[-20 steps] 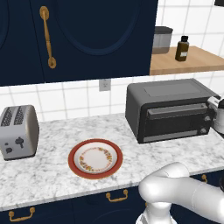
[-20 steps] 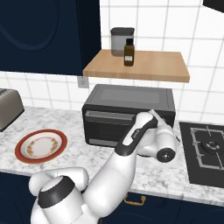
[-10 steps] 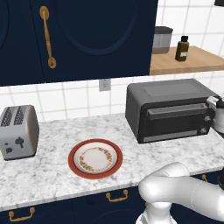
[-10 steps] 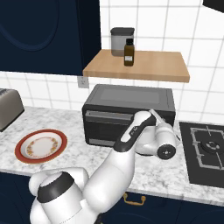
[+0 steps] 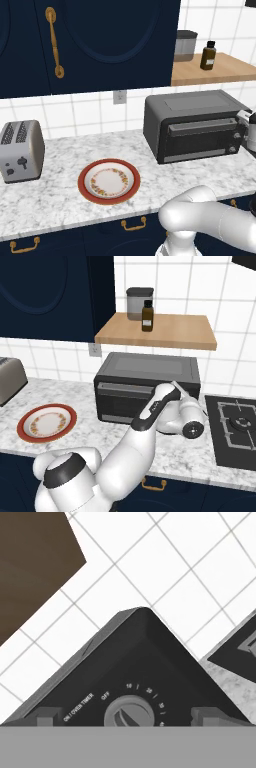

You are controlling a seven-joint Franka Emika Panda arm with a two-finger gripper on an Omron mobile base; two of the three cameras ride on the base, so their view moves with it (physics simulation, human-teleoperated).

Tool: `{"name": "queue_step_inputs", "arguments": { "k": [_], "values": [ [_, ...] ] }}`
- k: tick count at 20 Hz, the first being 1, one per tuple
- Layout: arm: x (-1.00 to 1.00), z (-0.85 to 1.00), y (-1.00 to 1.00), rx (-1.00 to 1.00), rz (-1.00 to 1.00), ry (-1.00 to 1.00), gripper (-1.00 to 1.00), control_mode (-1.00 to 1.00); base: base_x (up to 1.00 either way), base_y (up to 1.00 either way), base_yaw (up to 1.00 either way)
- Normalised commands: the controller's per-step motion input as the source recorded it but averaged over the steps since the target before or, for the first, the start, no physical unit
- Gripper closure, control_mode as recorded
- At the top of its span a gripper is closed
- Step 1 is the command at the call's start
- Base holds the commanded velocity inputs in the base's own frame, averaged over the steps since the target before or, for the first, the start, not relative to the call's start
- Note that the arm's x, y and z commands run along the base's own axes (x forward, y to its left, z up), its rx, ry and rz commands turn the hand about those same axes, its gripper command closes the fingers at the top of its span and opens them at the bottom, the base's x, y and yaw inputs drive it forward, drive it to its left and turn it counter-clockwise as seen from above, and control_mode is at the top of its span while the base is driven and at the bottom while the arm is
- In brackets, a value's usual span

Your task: Pick up the kebab skewer and baguette bread, and place them inside the toaster oven. Close the toaster oven door and start by setting the timer.

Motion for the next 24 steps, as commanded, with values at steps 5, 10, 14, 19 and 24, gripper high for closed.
{"name": "queue_step_inputs", "arguments": {
  "k": [5,10,14,19,24],
  "values": [
    [0.0,0.0,0.0,0.0,0.0,0.0,-1.0,-1.0,0.0,0.0,0.0],
    [0.0,0.0,0.0,0.0,0.0,0.0,1.0,-1.0,0.0,0.0,0.0],
    [0.0,0.0,0.0,0.0,0.0,0.0,1.0,-1.0,0.0,0.0,0.0],
    [0.0,0.0,0.0,0.0,0.0,0.0,1.0,-1.0,0.0,0.0,0.0],
    [0.0,0.0,-0.05,0.01,0.0,0.0,1.0,-1.0,0.0,0.0,0.0]
  ]
}}
